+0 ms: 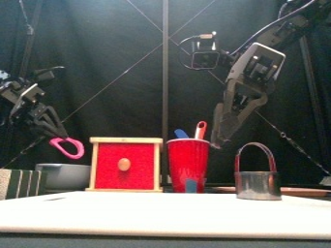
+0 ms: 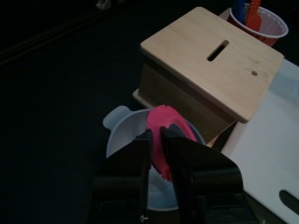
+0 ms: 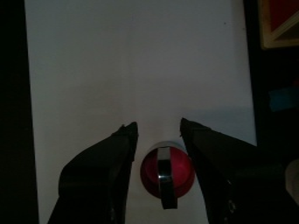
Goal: Get the cutter from the drawer then cut the dough then place the extra dough in the bowl
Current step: Place the extra dough in the bowl
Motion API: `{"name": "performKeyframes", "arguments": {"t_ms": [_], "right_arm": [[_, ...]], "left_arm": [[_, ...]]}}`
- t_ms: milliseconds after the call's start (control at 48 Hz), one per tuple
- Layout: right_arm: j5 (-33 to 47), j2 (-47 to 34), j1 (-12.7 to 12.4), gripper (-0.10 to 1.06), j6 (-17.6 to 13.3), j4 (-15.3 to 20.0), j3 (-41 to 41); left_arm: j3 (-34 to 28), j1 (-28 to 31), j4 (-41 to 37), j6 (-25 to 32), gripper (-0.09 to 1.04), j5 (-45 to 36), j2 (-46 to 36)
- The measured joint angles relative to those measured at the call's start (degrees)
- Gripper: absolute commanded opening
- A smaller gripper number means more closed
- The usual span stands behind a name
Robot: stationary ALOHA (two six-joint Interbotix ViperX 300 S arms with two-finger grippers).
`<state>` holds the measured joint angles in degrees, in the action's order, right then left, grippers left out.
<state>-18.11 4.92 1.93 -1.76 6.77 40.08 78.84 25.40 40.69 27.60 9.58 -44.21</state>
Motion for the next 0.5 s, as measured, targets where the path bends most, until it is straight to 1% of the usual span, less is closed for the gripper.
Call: {"name": "performKeyframes", "arguments": {"t_ms": [146,250,500], "right_arm": [[0.0,-0.4,0.1,0.81,0.0,0.0,-0.3],[0.0,-0.4,0.0,0.81,0.0,0.0,-0.5],[-0.4,-0.5,0.1,0.81,0.0,0.0,-1.7]], "left_arm": [[0.0,-1.1,0.1,-0.1,0.72,1.0,0.0],[0.0,-1.3,0.4,-0.2,0.75,1.8,0.0],[-0.4,-2.1,0.9,-0.4,0.75,4.3,0.0]]}}
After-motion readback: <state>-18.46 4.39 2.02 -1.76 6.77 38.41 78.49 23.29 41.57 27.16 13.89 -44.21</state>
